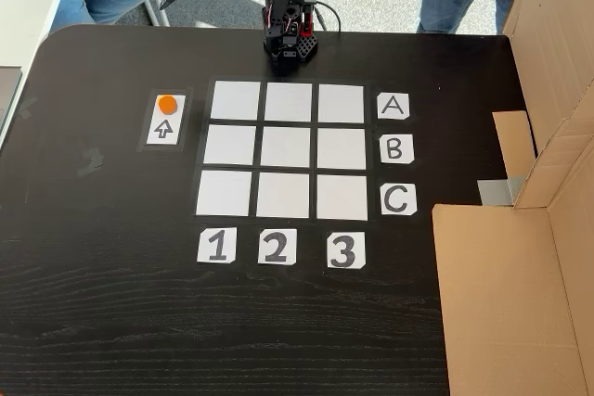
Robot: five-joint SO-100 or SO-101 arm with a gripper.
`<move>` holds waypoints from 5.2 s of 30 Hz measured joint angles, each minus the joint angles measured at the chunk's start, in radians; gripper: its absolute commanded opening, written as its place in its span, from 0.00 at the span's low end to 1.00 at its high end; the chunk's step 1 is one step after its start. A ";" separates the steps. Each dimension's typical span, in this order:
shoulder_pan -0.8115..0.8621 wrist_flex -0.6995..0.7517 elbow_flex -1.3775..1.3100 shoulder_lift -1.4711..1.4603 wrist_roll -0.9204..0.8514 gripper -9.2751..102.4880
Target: Pick up the round, orange token and place it in the grid on square A2.
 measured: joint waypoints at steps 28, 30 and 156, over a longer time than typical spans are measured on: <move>-0.253 0.012 -0.035 -0.291 0.000 0.45; -0.273 0.012 -0.041 -0.313 0.000 0.45; -0.348 -0.084 0.183 -0.055 -0.822 0.07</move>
